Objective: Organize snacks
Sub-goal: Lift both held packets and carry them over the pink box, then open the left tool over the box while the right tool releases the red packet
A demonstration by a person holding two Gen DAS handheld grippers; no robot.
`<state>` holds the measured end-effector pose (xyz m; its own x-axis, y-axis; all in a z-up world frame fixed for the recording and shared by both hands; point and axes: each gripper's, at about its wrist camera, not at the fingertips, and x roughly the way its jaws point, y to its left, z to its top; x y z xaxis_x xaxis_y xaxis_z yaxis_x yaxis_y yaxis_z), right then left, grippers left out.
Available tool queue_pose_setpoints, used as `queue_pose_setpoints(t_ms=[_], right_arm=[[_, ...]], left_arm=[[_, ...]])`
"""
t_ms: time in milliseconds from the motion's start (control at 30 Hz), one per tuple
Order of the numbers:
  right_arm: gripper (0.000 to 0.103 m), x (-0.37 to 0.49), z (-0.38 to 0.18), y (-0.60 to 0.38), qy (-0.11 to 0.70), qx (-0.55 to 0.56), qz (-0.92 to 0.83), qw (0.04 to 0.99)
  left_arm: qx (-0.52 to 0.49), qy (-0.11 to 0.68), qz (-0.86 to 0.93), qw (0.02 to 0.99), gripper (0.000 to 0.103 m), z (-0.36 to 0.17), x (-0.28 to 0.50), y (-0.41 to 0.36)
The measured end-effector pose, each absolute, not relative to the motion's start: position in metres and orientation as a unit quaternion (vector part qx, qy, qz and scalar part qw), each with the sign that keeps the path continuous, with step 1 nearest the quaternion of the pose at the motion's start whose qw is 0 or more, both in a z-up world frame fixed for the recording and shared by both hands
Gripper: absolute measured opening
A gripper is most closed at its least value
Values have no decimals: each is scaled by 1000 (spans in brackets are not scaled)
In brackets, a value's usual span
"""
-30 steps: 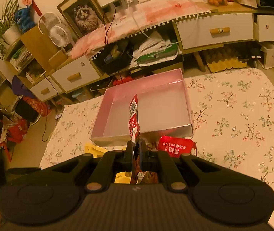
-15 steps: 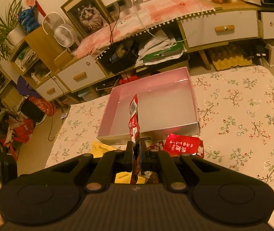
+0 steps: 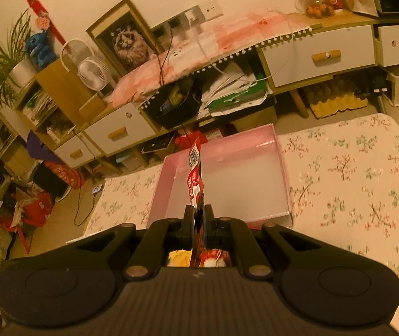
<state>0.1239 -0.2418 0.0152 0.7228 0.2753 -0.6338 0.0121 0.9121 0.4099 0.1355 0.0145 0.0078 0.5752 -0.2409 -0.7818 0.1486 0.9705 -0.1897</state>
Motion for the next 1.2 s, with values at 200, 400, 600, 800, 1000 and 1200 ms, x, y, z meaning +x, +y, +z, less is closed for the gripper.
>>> queue_pose_setpoints(t_ms=[200,400,600,800,1000,1200], right_arm=[[5,163,5,-249,364,198,59,908],[5,204,-18,-247,368,200,45,907],[5,222,-44,-255,371,197,30,907],[5,223,-60,-256,392,207,35,896],[16,218,-47,-262,392,209,24,896],[18,206,-28,-263,394,205,5,896]], left_arm=[[-44,429,-119,894,36,3,185,-5],[-41,429,-128,893,36,-24,225,-20],[-35,452,-122,883,36,-57,244,-25],[-28,465,-119,877,38,-69,242,-25],[-23,461,-110,880,55,-54,235,-26],[-18,455,-99,885,57,-26,221,-21]])
